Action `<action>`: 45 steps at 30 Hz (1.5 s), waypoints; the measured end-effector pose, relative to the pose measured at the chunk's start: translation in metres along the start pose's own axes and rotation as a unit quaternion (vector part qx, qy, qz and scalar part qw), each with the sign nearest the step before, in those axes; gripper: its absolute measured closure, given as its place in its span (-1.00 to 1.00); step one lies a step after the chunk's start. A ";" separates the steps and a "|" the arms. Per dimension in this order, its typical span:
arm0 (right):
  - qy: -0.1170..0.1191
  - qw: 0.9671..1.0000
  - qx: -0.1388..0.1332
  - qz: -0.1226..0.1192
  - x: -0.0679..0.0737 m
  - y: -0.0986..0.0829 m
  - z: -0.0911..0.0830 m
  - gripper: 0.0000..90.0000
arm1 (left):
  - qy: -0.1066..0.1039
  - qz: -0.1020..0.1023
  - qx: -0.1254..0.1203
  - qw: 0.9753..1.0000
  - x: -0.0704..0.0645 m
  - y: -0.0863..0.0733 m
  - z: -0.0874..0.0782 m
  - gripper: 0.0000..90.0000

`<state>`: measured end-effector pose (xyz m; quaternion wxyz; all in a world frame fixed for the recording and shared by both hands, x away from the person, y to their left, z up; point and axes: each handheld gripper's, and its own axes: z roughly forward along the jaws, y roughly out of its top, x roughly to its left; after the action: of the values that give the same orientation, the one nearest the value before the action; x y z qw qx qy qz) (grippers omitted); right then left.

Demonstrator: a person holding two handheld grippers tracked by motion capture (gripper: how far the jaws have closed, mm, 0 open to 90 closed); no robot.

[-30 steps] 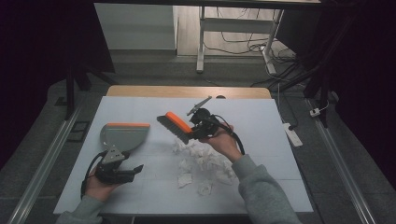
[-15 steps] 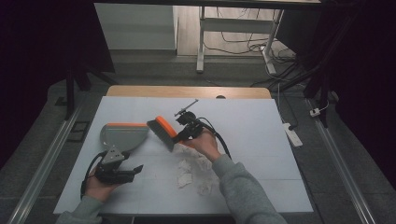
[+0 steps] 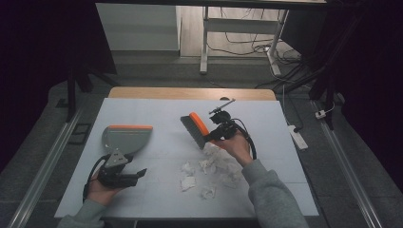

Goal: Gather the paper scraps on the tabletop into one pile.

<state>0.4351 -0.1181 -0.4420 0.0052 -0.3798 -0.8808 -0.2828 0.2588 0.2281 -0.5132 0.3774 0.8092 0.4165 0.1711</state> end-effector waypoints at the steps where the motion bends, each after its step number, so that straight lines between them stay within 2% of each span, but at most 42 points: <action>1: 0.001 1.000 -0.011 -0.009 0.003 0.001 -0.005 0.58 | 0.000 -0.001 0.000 1.000 0.001 0.000 0.000 -0.38; 6: 0.003 0.998 -0.036 -0.051 0.021 0.007 -0.022 0.58 | 0.002 -0.002 0.000 1.000 0.001 -0.001 -0.001 -0.38; 8: 0.006 0.997 -0.036 -0.067 0.028 0.005 -0.027 0.58 | 0.002 -0.003 -0.001 1.000 0.002 -0.001 -0.001 -0.38; 12: 0.020 0.996 -0.026 -0.086 0.040 -0.003 -0.032 0.58 | 0.002 -0.005 -0.001 1.000 0.003 -0.001 -0.001 -0.38; 18: 0.032 0.992 0.022 -0.118 0.060 -0.019 -0.020 0.58 | 0.003 -0.004 -0.001 1.000 0.002 -0.001 -0.001 -0.38; 23: 0.050 0.987 0.035 -0.149 0.080 -0.021 -0.008 0.58 | 0.006 -0.007 -0.002 1.000 0.003 -0.001 -0.001 -0.38; 29: 0.067 0.979 0.067 -0.181 0.103 -0.026 0.011 0.58 | 0.008 -0.007 -0.008 1.000 0.003 -0.002 -0.004 -0.37; 32: 0.065 0.977 0.083 -0.183 0.109 -0.028 0.020 0.58 | 0.008 -0.008 -0.008 1.000 0.003 -0.001 -0.004 -0.37; 34: 0.050 0.979 0.094 -0.175 0.107 -0.029 0.027 0.58 | 0.008 -0.008 -0.009 1.000 0.003 -0.002 -0.004 -0.37; 36: 0.039 0.981 0.093 -0.166 0.103 -0.030 0.030 0.58 | 0.009 -0.007 -0.010 1.000 0.002 -0.002 -0.005 -0.37; 38: 0.036 0.982 0.091 -0.162 0.098 -0.028 0.030 0.58 | 0.008 -0.008 -0.010 1.000 0.003 -0.002 -0.005 -0.37; 42: 0.012 0.984 0.087 -0.152 0.084 -0.027 0.028 0.58 | 0.006 -0.007 -0.007 1.000 0.003 -0.002 -0.003 -0.37; 45: -0.009 0.988 0.079 -0.135 0.072 -0.026 0.023 0.58 | 0.005 -0.006 -0.006 1.000 0.003 -0.002 -0.003 -0.37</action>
<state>0.3715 -0.0728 -0.4585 -0.0105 -0.2582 -0.9436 -0.2070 0.2579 0.2327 -0.5129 0.3813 0.8034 0.4224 0.1754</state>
